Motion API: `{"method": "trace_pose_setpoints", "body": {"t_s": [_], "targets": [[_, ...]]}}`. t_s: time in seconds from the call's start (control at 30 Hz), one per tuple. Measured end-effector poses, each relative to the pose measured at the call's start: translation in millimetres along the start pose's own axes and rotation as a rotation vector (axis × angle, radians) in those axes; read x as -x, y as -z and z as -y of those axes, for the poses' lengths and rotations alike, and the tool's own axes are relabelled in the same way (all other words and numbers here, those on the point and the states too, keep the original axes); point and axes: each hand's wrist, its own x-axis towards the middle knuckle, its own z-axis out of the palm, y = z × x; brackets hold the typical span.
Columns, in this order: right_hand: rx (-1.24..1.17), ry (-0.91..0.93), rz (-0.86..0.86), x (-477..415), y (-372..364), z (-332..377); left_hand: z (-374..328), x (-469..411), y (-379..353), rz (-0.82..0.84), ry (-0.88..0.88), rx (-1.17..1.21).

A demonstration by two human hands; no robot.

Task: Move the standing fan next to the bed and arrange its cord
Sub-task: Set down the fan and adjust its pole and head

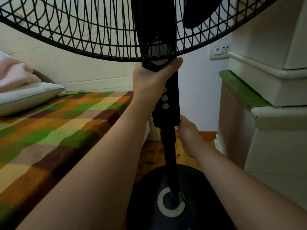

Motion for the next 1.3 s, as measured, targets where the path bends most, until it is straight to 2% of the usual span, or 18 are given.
{"method": "trace_pose_setpoints", "body": {"t_s": [0.2,0.3,0.43,0.63,0.9,1.03,1.13,1.3], "targets": [[0.023,-0.108,0.143,1.1,-0.9,-5.9,1.5,-1.3,0.5,0.02,-0.008,0.001],[0.133,-0.061,0.061,5.0,1.4,-7.6,2.1,-1.5,1.0,0.023,-0.018,-0.003],[0.148,0.137,-0.078,17.3,18.7,-21.6,2.7,-1.8,0.6,0.033,-0.04,-0.002],[0.234,0.213,-0.06,55.5,46.7,-35.0,0.4,-1.9,1.0,0.036,-0.039,-0.005],[0.202,0.147,-0.084,79.0,77.9,-1.1,-3.9,1.1,2.3,0.05,0.0,0.003],[0.185,0.217,-0.076,88.0,79.0,15.1,-10.2,5.1,3.5,0.073,0.065,0.007],[0.16,0.304,-0.135,93.3,75.0,28.9,-9.5,12.8,7.1,0.085,0.17,0.025],[0.096,0.402,-0.174,93.1,53.5,66.3,5.7,37.7,24.0,0.238,0.238,0.075]]}}
